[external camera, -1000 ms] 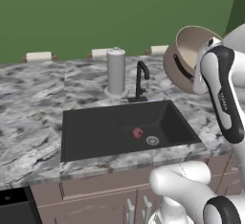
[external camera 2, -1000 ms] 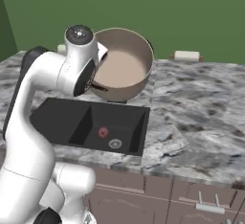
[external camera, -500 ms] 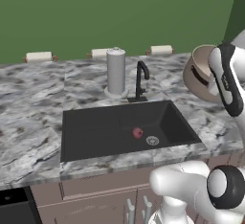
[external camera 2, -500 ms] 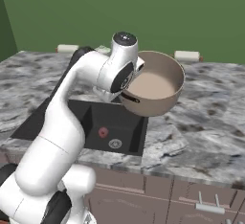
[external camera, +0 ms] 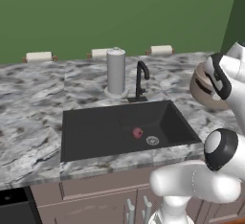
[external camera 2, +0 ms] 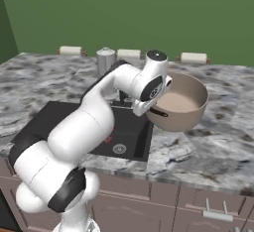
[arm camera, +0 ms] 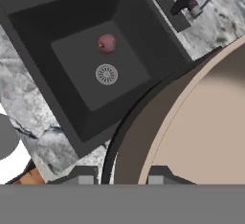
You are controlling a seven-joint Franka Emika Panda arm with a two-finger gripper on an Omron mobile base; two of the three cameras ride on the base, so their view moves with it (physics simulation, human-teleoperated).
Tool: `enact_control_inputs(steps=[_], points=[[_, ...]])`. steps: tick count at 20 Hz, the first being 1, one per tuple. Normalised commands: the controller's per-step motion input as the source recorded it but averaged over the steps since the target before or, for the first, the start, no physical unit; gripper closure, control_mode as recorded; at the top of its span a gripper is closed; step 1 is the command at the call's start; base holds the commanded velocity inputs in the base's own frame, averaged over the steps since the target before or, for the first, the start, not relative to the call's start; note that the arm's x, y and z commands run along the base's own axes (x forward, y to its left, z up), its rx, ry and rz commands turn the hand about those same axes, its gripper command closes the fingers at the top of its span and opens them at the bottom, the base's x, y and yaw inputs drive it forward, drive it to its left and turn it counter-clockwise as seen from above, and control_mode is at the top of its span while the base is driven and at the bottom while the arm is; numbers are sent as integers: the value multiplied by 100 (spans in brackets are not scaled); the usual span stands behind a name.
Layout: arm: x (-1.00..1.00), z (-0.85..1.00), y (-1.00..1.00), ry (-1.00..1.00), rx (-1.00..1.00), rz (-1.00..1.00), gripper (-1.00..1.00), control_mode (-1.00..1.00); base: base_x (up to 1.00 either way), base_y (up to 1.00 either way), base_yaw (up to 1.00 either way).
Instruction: Dump the onion from the pot into the sink. Then turn on the water and wash the onion. Then turn off the water and put the onion back in the pot.
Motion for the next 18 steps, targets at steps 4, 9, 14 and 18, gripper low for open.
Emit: enact_control_inputs(steps=[4,9,14,18], points=[[36,-71,-59,5,-8,-1,100,-100,0,0,0],[8,-61,-53,7,-1,-1,100,-100,0,0,0],[0,-47,-32,6,0,0,100,-100,0,0,0],[0,-39,-17,4,0,0,100,-100,0,0,0]])
